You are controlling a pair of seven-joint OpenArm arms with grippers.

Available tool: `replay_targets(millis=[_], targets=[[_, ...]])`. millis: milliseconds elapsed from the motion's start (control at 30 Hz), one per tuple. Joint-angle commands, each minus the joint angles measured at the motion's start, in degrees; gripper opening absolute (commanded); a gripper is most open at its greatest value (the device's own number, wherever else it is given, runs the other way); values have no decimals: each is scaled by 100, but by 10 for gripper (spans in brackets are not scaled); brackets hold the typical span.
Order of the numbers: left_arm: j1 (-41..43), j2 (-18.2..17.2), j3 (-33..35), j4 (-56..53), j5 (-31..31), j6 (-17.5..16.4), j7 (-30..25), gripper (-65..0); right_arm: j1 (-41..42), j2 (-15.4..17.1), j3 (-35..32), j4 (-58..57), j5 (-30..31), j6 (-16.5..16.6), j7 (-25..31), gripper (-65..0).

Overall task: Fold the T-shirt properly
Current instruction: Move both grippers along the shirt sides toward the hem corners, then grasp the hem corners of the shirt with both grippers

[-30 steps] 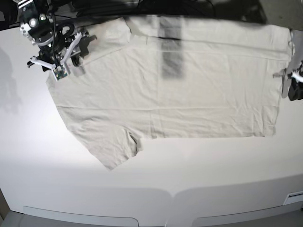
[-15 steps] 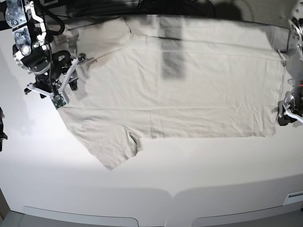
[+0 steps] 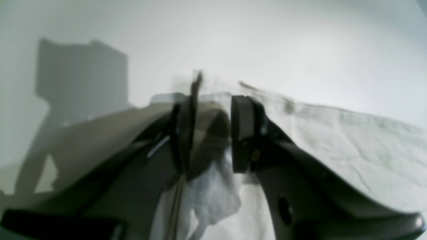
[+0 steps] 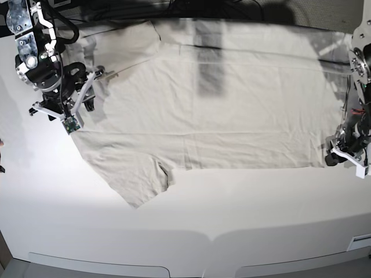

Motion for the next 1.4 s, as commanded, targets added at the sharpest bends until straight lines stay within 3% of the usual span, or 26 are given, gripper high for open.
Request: replay_targets(millis=[0, 200, 333, 433, 633, 833, 967, 1133, 1233, 1367], targets=[[-101, -26, -11, 39, 153, -34, 144, -459, 33, 96, 48, 87, 4, -11, 66, -380], [-90, 131, -11, 39, 203, -34, 623, -473, 33, 114, 48, 87, -15, -11, 68, -380], [-87, 120, -11, 39, 98, -34, 1008, -544, 57, 188, 48, 87, -15, -11, 74, -380], [-87, 85, -11, 39, 98, -34, 1023, -650, 160, 205, 48, 87, -15, -11, 149, -380], [-87, 48, -11, 39, -197, -34, 785, -650, 391, 203, 48, 83, -35, -11, 927, -380], [-90, 4, -11, 39, -675, -34, 754, -650, 1117, 203, 35, -621, 221, -4, 929, -380], [-87, 39, -11, 39, -675, -34, 656, -650, 2188, 184, 26, -1755, 1032, 538, 745, -380], [-87, 164, -11, 39, -675, -34, 568, -650, 3810, -9, 20, -3182, 1893, 1316, -444, -380], [-87, 260, -11, 39, -673, -34, 568, -650, 4651, -125, -107, -4135, 2352, 1554, -664, -380], [-87, 369, -11, 39, -673, -34, 570, -650, 5617, -282, -739, -5440, 2317, 1716, -953, -380]])
